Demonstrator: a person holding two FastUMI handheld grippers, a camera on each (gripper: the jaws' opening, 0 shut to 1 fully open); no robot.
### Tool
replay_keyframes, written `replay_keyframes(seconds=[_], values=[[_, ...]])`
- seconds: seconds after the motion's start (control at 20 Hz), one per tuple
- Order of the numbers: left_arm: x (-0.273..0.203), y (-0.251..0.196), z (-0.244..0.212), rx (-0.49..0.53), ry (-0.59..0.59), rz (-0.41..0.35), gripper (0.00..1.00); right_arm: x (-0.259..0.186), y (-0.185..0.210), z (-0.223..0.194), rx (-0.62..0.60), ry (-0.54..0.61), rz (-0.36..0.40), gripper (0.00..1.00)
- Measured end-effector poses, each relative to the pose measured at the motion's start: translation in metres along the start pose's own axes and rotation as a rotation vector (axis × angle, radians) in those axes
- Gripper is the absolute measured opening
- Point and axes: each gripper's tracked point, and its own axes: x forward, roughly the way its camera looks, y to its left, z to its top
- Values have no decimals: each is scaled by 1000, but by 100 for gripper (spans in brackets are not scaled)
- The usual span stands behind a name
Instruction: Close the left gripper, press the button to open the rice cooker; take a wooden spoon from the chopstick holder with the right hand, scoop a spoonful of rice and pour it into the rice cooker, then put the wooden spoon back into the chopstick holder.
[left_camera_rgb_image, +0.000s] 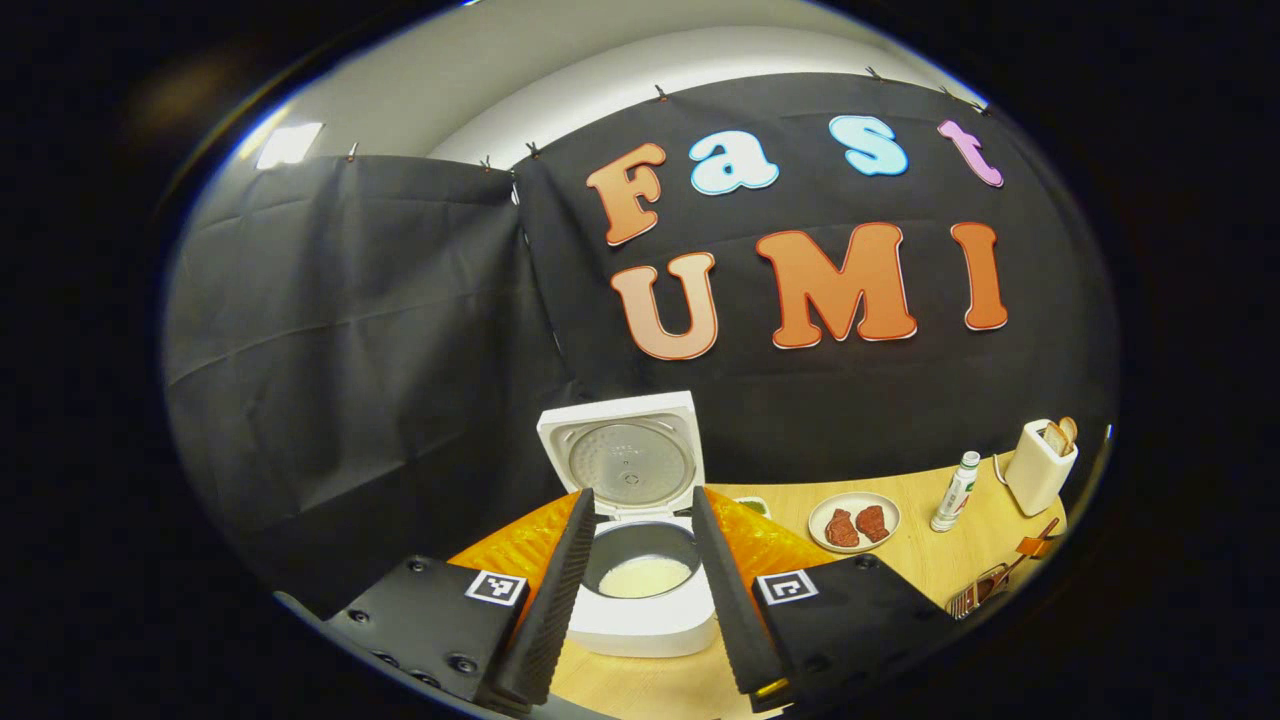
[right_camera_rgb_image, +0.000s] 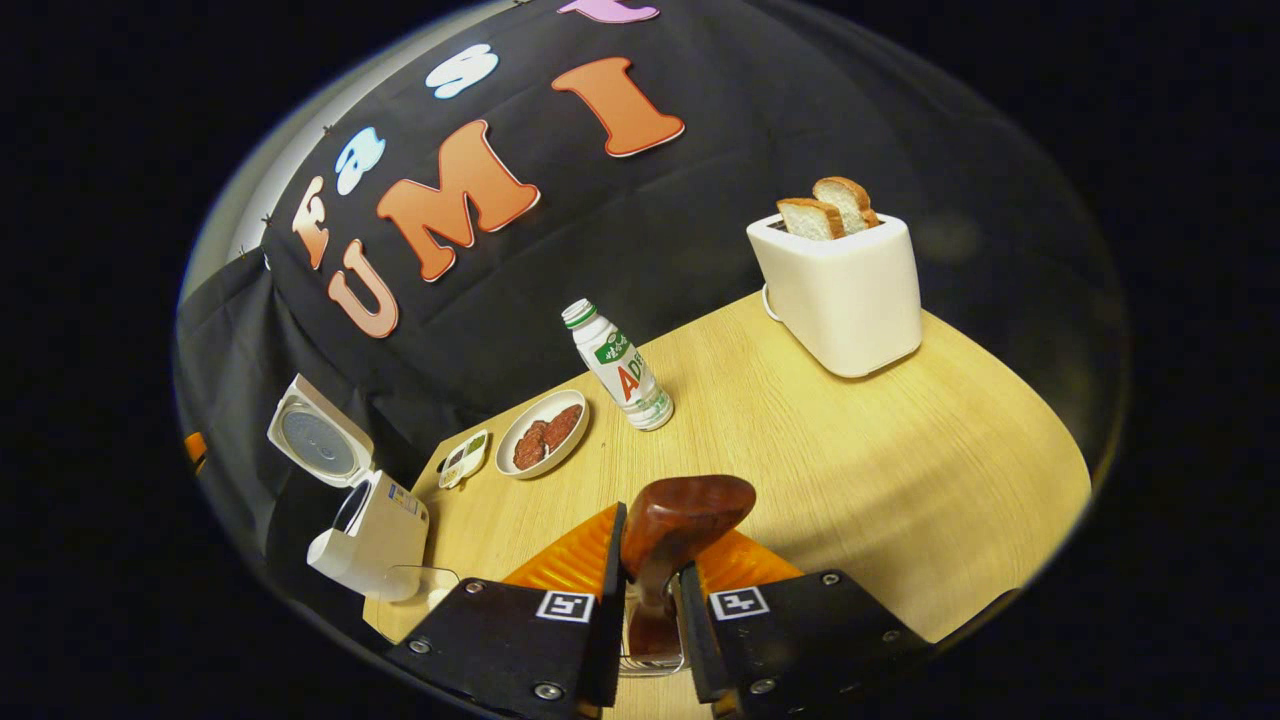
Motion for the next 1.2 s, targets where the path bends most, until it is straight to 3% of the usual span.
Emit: replay_keyframes(seconds=[0.15,0.5,0.65,0.7,0.75,0.95,1.2], values=[[1,-12,5,15,-12,-18,76,1,-3,-1,37,-11,-13,23],[9,-25,-5,-21,-12,-72,69,-19,2,-5,26,-44,-64,15],[22,-23,-8,-52,-16,-114,72,-32,12,10,-11,-101,-100,14],[26,-19,-7,-55,-24,-127,69,-38,19,15,-41,-127,-115,14],[31,-14,-7,-54,-35,-141,72,-46,27,22,-68,-156,-129,14],[51,5,-8,-70,-59,-201,69,-81,79,45,-182,-287,-154,14],[71,26,-25,-103,-65,-255,92,-100,172,47,-267,-353,-59,14]])
